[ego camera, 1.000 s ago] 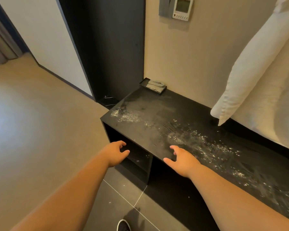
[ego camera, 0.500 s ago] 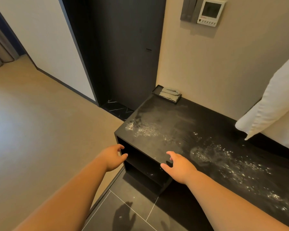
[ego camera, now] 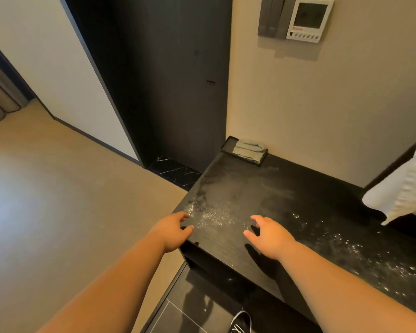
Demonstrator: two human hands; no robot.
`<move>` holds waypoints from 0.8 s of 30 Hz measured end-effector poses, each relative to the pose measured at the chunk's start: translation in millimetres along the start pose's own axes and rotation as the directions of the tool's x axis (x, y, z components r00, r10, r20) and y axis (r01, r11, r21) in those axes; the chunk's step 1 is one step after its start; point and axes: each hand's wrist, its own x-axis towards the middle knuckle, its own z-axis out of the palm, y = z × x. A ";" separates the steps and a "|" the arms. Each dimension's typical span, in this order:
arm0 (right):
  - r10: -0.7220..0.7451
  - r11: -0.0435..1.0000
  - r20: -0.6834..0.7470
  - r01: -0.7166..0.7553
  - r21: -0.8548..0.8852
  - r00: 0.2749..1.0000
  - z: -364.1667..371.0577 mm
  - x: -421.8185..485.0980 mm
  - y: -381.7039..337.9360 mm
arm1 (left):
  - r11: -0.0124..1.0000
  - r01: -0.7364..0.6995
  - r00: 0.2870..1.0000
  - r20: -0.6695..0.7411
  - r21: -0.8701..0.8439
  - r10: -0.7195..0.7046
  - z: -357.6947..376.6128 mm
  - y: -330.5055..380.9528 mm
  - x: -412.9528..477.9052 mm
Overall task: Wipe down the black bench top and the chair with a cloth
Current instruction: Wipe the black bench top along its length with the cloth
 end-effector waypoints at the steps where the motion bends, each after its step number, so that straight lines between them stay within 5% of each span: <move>1: 0.005 1.000 0.000 -0.005 0.006 1.000 -4.8 10.5 1.3 | 1.000 0.002 1.000 0.000 -0.002 -0.002 -4.5 3.1 8.4; 14: 0.021 1.000 0.021 -0.021 0.007 1.000 -53.3 123.1 -7.4 | 1.000 0.003 1.000 0.017 0.002 -0.003 -39.5 28.6 107.7; 24: 0.141 0.987 -0.035 -0.137 0.084 0.989 -64.3 192.9 -17.2 | 0.989 -0.136 0.985 0.117 0.052 0.129 -59.2 41.5 218.9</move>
